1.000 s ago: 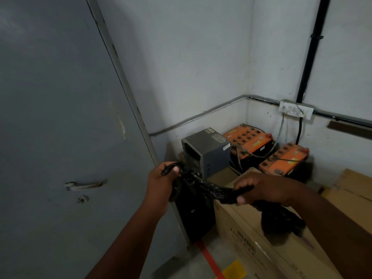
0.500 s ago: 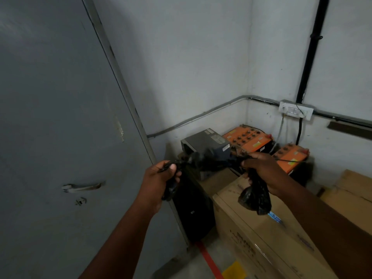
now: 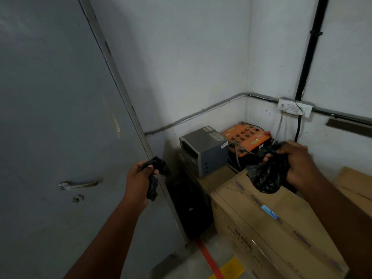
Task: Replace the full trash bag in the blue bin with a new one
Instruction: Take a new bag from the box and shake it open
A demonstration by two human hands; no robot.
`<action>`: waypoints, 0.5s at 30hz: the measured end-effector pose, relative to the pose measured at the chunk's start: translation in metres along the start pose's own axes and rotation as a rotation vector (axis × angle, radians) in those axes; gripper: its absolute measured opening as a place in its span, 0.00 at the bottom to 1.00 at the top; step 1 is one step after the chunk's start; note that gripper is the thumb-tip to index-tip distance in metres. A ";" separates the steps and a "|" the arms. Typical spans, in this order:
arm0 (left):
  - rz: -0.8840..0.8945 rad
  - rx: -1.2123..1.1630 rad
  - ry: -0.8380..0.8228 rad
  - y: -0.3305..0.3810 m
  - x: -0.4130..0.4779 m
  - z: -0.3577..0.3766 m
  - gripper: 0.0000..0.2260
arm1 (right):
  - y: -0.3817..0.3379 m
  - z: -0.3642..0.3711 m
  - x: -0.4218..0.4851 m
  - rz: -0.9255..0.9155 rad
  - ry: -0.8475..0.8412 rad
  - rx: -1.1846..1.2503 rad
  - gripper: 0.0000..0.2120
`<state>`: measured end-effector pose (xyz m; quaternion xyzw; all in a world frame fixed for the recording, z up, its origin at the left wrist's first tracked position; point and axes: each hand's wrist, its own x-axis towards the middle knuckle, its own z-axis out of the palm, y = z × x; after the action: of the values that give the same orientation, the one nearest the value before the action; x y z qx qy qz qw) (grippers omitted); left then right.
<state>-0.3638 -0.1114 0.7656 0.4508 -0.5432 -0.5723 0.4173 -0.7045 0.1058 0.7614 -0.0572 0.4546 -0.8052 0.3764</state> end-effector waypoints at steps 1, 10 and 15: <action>-0.020 0.021 -0.045 -0.002 -0.003 0.009 0.06 | 0.002 0.002 -0.001 -0.008 -0.026 -0.065 0.08; -0.343 -0.132 -0.323 -0.031 -0.017 0.134 0.13 | 0.022 0.014 0.002 -0.056 -0.158 -0.553 0.14; -0.229 0.008 -0.541 -0.040 -0.020 0.187 0.22 | 0.032 -0.002 0.013 -0.062 -0.180 -0.694 0.07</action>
<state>-0.5396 -0.0433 0.7279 0.3417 -0.5825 -0.7131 0.1882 -0.6967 0.0888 0.7325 -0.2659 0.6640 -0.6058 0.3484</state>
